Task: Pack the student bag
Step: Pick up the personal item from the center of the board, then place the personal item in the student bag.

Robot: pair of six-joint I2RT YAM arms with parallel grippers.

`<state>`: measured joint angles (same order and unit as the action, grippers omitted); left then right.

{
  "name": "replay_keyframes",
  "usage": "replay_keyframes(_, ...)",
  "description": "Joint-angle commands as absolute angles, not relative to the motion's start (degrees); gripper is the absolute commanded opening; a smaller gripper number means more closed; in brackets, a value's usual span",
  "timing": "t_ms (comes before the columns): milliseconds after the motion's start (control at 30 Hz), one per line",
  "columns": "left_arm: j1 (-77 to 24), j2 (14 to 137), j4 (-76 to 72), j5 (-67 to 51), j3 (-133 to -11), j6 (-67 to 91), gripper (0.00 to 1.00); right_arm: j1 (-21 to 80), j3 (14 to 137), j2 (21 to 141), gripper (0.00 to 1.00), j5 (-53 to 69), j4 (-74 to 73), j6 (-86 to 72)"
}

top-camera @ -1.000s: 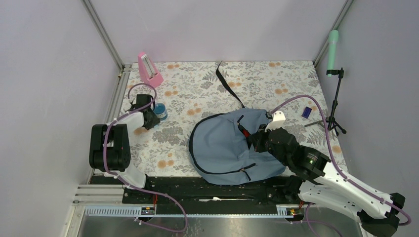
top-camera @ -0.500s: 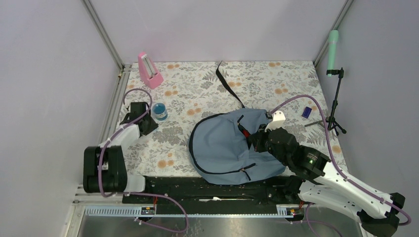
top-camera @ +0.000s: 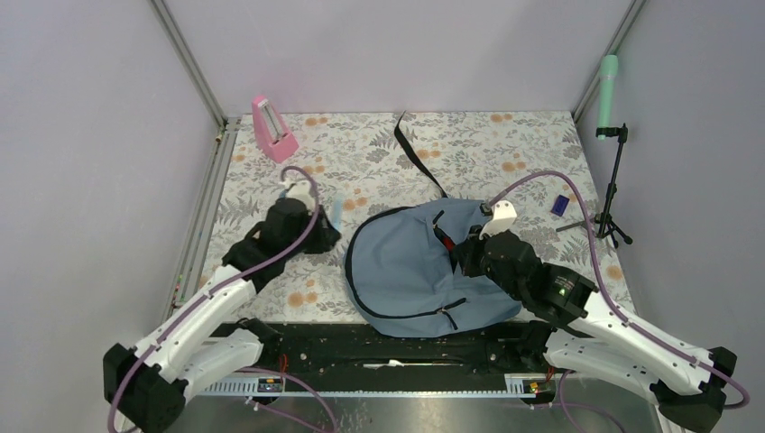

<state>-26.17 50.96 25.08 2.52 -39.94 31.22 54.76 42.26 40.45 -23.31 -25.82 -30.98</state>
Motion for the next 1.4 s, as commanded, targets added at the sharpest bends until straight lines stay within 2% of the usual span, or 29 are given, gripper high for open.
replay_keyframes(0,-37.23,55.8,27.1,-4.58,-47.32,28.2,0.07,55.2,46.57,40.76,0.06,-23.59,-19.61,-30.84)
replay_keyframes(133,-46.22,64.26,26.93,-16.92,-52.08,27.98,0.07,55.2,46.72,40.64,0.06,-23.36,-19.61,-31.35)
replay_keyframes(200,-49.54,67.4,26.53,-19.07,-53.93,27.86,0.07,55.2,46.61,40.33,0.06,-23.37,-19.6,-31.54)
replay_keyframes(400,-52.09,71.65,20.53,-26.19,-54.59,28.86,0.06,55.22,46.32,39.32,0.06,-23.29,-19.75,-31.64)
replay_keyframes(700,-52.47,77.36,12.99,-27.8,-55.56,31.79,0.05,55.2,47.0,39.64,0.06,-22.68,-19.69,-31.41)
replay_keyframes(1067,-54.59,89.73,4.38,-26.97,-66.69,37.69,0.05,55.2,46.88,39.66,0.06,-21.95,-19.63,-32.47)
replay_keyframes(1367,-54.8,92.99,-15.78,-23.91,-61.81,49.69,0.04,55.2,46.59,40.17,0.05,-21.16,-19.61,-33.25)
